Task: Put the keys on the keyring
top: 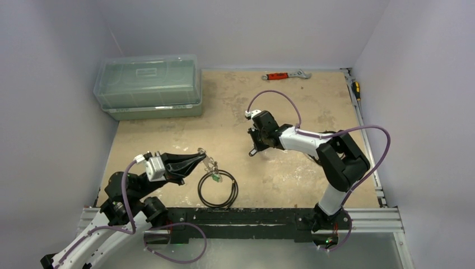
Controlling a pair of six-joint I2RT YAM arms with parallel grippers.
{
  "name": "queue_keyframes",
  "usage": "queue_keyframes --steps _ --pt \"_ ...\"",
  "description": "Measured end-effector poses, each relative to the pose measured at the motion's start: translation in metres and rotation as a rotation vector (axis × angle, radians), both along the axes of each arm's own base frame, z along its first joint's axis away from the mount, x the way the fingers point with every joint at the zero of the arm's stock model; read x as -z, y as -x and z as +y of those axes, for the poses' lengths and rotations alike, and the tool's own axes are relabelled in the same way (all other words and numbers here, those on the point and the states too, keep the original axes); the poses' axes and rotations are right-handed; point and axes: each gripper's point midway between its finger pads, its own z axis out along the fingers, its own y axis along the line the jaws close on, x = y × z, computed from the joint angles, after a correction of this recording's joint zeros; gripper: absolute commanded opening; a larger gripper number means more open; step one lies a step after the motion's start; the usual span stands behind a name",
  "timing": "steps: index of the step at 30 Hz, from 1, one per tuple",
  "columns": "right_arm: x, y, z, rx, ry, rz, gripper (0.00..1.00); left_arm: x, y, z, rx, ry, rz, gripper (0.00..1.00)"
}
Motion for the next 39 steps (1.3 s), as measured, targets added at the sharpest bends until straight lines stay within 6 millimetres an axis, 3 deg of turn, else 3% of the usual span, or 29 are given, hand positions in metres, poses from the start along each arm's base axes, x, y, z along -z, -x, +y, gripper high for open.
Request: queue_keyframes --steps 2,9,13,22,29,39 --pt "-0.001 -0.001 0.001 0.000 -0.002 -0.002 0.00 0.000 0.000 0.000 0.000 0.002 -0.002 0.00" --pt "-0.002 -0.004 0.003 -0.001 -0.006 -0.005 0.00 -0.002 0.001 0.001 0.000 0.005 -0.006 0.00" --pt "-0.014 -0.003 0.005 -0.008 -0.026 -0.029 0.00 -0.001 0.001 0.001 0.000 0.005 -0.005 0.00" --pt "-0.097 0.000 0.024 -0.068 -0.226 -0.198 0.00 -0.001 0.001 0.001 0.000 0.005 -0.005 0.00" --pt "-0.125 0.018 0.033 -0.147 -0.353 -0.242 0.00 -0.002 0.001 0.001 0.000 0.005 -0.005 0.00" --pt "-0.188 0.049 0.049 -0.298 -0.579 -0.360 0.00 -0.005 0.004 0.003 0.007 0.022 -0.012 0.00"
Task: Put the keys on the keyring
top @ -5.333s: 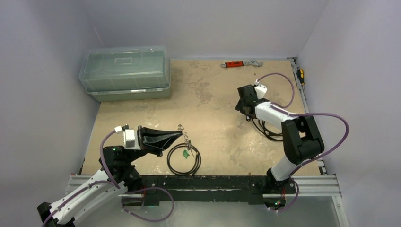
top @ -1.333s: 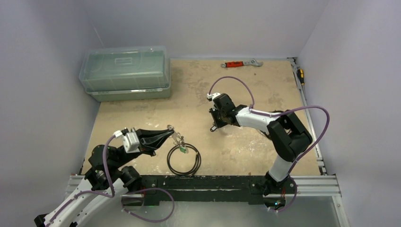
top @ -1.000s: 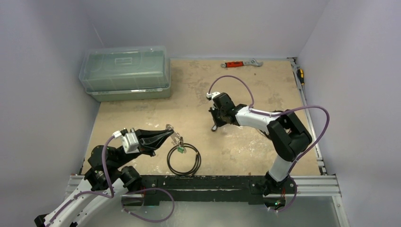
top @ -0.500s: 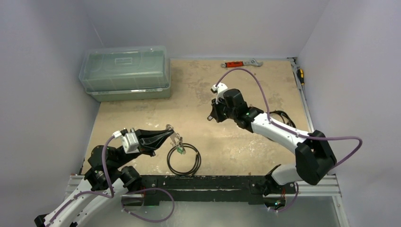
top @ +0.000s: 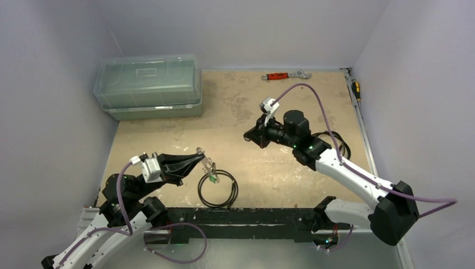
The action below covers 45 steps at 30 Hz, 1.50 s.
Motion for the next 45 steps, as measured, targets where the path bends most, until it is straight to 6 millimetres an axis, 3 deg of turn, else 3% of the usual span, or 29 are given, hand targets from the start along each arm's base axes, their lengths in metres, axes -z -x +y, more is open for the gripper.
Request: queue_keyframes --steps 8,22,28,34,45 --pt "-0.072 0.028 0.001 -0.100 -0.168 -0.150 0.00 -0.011 0.008 0.002 0.034 0.071 -0.003 0.00" --pt "-0.141 0.096 0.006 -0.425 -0.331 -0.279 0.00 -0.024 0.030 -0.009 0.214 0.229 0.030 0.00" --pt "-0.158 0.126 0.004 -0.562 -0.383 -0.304 0.00 -0.016 0.033 -0.024 0.308 0.257 0.074 0.00" --pt "-0.162 0.147 0.005 -0.672 -0.416 -0.243 0.00 -0.013 0.033 -0.037 0.379 0.265 0.095 0.00" --pt "-0.175 0.156 0.007 -0.700 -0.456 -0.087 0.00 -0.009 0.025 -0.049 0.404 0.274 0.089 0.00"
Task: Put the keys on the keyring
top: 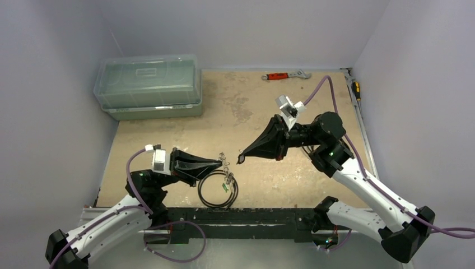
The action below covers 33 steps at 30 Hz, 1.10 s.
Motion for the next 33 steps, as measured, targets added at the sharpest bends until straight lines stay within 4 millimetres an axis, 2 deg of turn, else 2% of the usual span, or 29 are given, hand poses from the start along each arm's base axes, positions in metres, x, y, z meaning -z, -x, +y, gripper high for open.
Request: queue_keyframes --steps 6,12,22,27,33 --pt "-0.006 -0.002 0.003 -0.006 0.013 0.123 0.00 0.002 -0.006 -0.004 -0.017 0.002 -0.029 0.00" --pt "-0.002 -0.013 0.012 0.010 0.048 0.263 0.00 0.017 -0.017 -0.012 -0.062 -0.031 -0.094 0.00" --pt "-0.011 -0.013 0.011 0.032 0.071 0.329 0.00 0.036 -0.043 -0.027 -0.188 -0.116 -0.260 0.00" --pt "-0.001 -0.016 0.010 0.057 0.112 0.377 0.00 0.045 -0.049 -0.035 -0.193 -0.139 -0.303 0.00" --pt "0.013 -0.014 0.009 0.066 0.169 0.432 0.00 0.034 -0.045 -0.033 -0.200 -0.103 -0.367 0.00"
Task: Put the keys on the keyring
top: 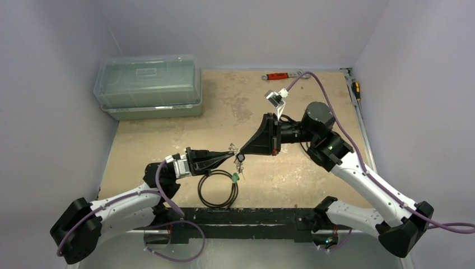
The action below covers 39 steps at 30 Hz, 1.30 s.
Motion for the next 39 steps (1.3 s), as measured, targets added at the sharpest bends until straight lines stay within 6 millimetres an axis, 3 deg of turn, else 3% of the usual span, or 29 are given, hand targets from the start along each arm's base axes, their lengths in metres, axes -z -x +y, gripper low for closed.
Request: queue_keyframes --steps 27,39 --pt "0.030 -0.013 0.009 0.025 0.056 0.101 0.00 -0.009 0.005 0.002 0.001 0.017 -0.063 0.00" --pt "0.024 -0.013 0.006 0.048 0.041 0.078 0.00 -0.013 0.003 0.005 -0.017 0.032 -0.060 0.00"
